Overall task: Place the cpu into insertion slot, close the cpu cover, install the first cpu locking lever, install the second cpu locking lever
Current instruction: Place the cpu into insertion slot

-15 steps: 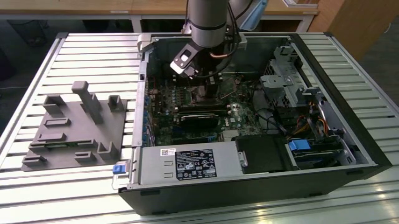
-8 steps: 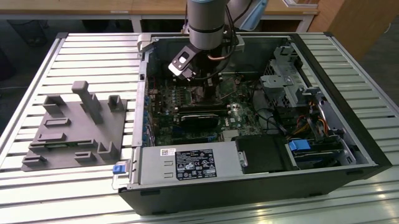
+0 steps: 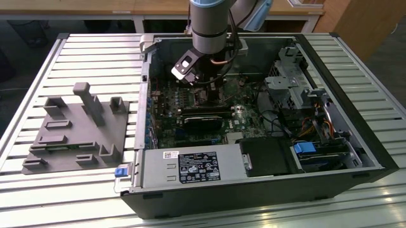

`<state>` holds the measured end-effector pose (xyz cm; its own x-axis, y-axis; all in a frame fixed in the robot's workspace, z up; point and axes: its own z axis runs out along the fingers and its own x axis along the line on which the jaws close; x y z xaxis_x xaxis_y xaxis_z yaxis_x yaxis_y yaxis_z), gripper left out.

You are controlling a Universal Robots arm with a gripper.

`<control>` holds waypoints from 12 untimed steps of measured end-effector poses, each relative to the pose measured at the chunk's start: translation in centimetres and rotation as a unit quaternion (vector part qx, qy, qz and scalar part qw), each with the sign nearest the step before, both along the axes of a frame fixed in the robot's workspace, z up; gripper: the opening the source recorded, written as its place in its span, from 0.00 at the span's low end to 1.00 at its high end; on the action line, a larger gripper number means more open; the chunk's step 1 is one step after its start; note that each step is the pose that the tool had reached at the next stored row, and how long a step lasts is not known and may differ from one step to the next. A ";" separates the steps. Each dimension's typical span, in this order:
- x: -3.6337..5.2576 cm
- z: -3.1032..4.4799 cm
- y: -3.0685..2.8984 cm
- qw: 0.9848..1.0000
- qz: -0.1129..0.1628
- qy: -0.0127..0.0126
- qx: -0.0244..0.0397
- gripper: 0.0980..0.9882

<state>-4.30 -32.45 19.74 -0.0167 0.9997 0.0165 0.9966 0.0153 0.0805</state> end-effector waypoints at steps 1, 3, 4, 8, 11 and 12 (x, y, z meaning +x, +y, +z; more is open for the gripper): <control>0.00 -0.05 0.00 1.000 -0.002 0.000 0.000 0.50; 0.00 -0.14 0.01 1.000 -0.005 0.000 0.000 0.50; 0.00 -0.18 0.01 1.000 -0.006 0.000 0.000 0.50; -0.01 -0.44 0.05 1.000 -0.007 0.000 0.000 0.50; 0.00 -0.47 0.06 1.000 -0.007 0.000 0.000 0.50; 0.00 -0.47 0.06 1.000 -0.007 0.000 0.000 0.50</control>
<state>-4.31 -32.39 19.27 -0.0030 0.9999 0.0163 0.9968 0.0017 0.0804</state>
